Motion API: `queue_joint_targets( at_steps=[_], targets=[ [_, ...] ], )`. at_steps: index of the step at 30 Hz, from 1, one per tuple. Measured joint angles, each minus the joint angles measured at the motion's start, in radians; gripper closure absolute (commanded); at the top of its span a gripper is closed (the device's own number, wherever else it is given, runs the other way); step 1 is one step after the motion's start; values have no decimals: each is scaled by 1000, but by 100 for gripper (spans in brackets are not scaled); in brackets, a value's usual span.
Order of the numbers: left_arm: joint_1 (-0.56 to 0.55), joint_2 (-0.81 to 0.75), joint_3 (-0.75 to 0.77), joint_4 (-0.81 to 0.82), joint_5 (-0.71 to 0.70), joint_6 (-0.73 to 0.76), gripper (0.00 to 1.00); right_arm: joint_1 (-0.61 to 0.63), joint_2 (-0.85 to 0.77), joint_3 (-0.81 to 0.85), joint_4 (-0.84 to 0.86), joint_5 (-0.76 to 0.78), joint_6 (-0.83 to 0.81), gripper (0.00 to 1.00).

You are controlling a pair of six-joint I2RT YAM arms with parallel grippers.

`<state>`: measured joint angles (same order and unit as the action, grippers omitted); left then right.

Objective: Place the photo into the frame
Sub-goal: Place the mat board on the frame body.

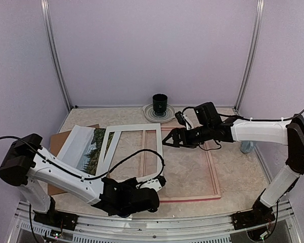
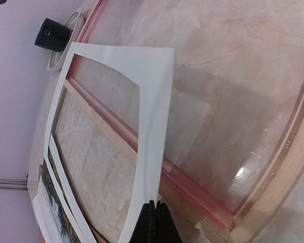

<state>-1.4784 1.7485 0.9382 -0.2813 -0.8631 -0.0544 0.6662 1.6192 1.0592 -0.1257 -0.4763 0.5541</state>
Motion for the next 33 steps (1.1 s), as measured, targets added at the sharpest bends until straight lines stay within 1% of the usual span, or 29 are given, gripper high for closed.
queue_joint_targets(
  at_steps=[9,14,15,17,19,20,25,27,29,31,33],
  targets=[
    [-50,98,103,-8,20,-31,91,-9,-100,-16,-69,220,-22,1],
    [-65,137,168,-7,37,-43,87,-25,-157,-63,-64,243,-32,1],
    [-66,144,179,-5,42,-45,85,-29,-162,-72,-63,243,-32,1],
    [-68,158,199,-3,49,-50,78,-35,-165,-91,-62,245,-32,1],
    [-71,171,214,-3,55,-53,67,-39,-165,-98,-64,247,-32,1],
    [-72,174,218,-2,57,-55,64,-40,-165,-99,-64,247,-34,1],
    [-77,174,219,0,68,-69,41,-40,-174,-112,-56,256,-41,1],
    [-77,172,218,2,70,-74,34,-40,-191,-135,-48,251,-37,1],
    [-77,159,212,4,72,-80,29,-40,-195,-142,-50,243,-33,1],
    [-77,124,195,5,72,-93,22,-41,-182,-134,-53,225,-29,1],
    [-77,78,181,4,69,-101,9,-42,-149,-114,-59,198,-25,1]
  ],
)
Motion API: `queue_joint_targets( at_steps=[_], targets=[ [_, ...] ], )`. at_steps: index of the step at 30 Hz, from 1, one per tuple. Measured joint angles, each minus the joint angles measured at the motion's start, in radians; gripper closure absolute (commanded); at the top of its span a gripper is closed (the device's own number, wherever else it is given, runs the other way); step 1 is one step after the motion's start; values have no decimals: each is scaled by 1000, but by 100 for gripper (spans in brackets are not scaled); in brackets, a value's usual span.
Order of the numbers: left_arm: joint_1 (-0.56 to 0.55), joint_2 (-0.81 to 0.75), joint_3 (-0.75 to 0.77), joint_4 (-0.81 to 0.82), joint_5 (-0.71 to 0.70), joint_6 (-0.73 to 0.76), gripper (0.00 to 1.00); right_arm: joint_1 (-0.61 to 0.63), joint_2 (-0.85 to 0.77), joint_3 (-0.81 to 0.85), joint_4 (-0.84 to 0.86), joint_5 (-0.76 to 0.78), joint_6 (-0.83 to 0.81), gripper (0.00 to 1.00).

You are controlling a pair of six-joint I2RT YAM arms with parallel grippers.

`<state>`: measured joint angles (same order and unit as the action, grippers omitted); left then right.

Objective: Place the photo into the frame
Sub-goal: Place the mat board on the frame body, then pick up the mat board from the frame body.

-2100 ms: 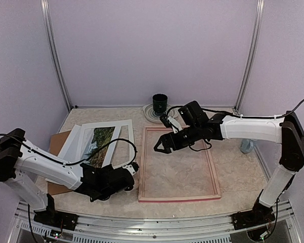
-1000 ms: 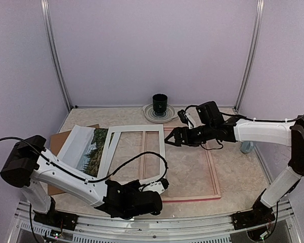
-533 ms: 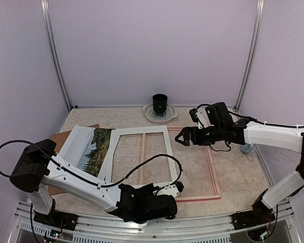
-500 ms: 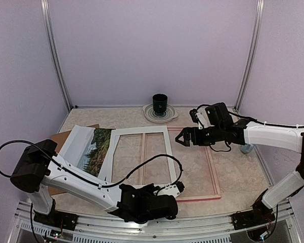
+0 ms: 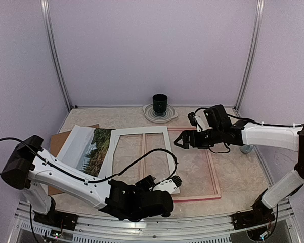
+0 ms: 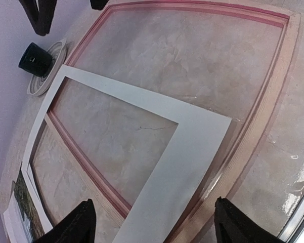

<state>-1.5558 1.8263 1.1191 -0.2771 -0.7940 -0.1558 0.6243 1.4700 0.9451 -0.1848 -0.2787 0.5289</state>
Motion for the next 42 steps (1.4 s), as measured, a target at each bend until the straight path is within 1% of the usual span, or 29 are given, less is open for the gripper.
queue_joint_targets(
  at_steps=[1,3,6,9,13,17,21,23,26,31,36,42],
  targets=[
    [0,-24,-5,0,-1,-3,5,0,18,6,0,-16,1,1],
    [2,-79,-13,-3,-8,-21,2,-1,53,9,3,-57,8,1],
    [21,-164,-27,-16,-8,-52,1,-1,98,8,4,-116,23,1],
    [85,-256,-69,-33,1,-95,1,-1,126,8,21,-162,44,1],
    [223,-385,-172,-38,30,-137,1,-1,171,8,56,-214,78,1],
    [406,-560,-311,-8,113,-156,1,-1,223,8,83,-240,110,1],
    [579,-730,-406,60,250,-157,1,-1,272,30,84,-241,135,1],
    [645,-775,-430,91,305,-157,1,-1,296,52,87,-242,147,1],
    [715,-781,-441,114,371,-170,1,-1,327,80,97,-242,167,1],
    [766,-684,-455,159,460,-221,1,-1,369,110,112,-245,198,1],
    [845,-637,-560,259,565,-287,1,-2,383,131,113,-245,215,1],
    [927,-635,-642,376,637,-338,1,-2,383,154,116,-245,225,1]
  ],
)
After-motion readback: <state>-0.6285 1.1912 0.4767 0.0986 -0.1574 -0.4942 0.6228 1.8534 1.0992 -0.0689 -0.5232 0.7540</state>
